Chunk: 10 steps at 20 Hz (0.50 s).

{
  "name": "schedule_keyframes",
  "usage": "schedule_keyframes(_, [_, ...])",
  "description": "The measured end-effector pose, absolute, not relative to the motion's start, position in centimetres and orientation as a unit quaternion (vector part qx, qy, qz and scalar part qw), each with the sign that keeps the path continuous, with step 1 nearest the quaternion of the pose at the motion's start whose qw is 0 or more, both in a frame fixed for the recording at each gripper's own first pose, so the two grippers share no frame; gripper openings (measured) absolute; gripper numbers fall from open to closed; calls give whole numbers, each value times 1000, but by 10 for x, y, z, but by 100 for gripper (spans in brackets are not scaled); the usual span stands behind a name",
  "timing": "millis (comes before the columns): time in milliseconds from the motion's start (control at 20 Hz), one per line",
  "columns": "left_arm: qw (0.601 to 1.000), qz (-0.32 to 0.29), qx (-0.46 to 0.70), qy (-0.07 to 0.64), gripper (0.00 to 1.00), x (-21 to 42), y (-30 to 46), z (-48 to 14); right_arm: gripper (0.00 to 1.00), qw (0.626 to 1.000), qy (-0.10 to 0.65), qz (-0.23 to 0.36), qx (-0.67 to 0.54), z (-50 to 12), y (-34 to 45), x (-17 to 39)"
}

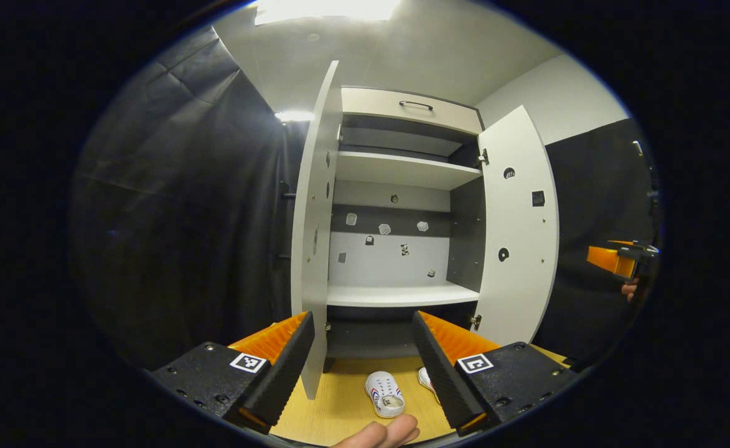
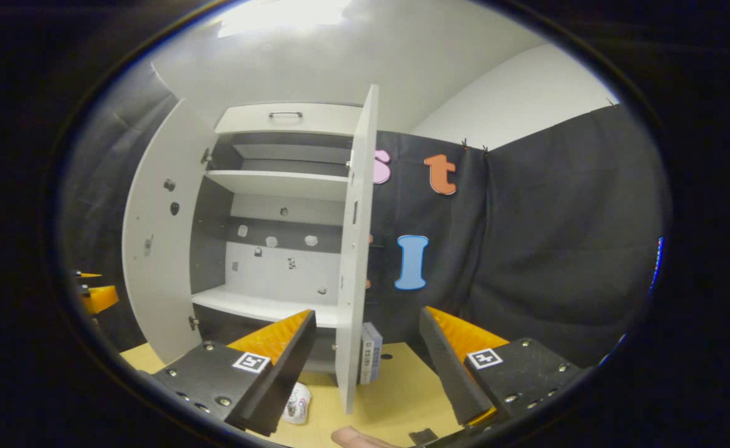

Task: Grab one shoe with the right hand and put it into the shoe cabinet, grab the other shoe with the left hand and put it into the shoe cabinet; then close the right door with the right hand and the left door with the left hand.

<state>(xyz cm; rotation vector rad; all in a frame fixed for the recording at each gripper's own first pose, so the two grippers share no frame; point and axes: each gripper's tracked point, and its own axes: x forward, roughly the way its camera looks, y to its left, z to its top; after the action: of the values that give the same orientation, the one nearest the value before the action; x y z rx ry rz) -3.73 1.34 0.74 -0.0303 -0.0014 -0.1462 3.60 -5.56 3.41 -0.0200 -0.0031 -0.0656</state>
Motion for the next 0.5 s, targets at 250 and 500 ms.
schedule_keyframes(250, [997, -74, -22, 9, 96, -39, 27, -4, 99, 998, -10, -57, -13, 53, -108, 73])
schedule_keyframes(500, [997, -74, -20, 14, 96, -39, 33, -12, 99, 997, 16, -74, 16, 39, -136, 99])
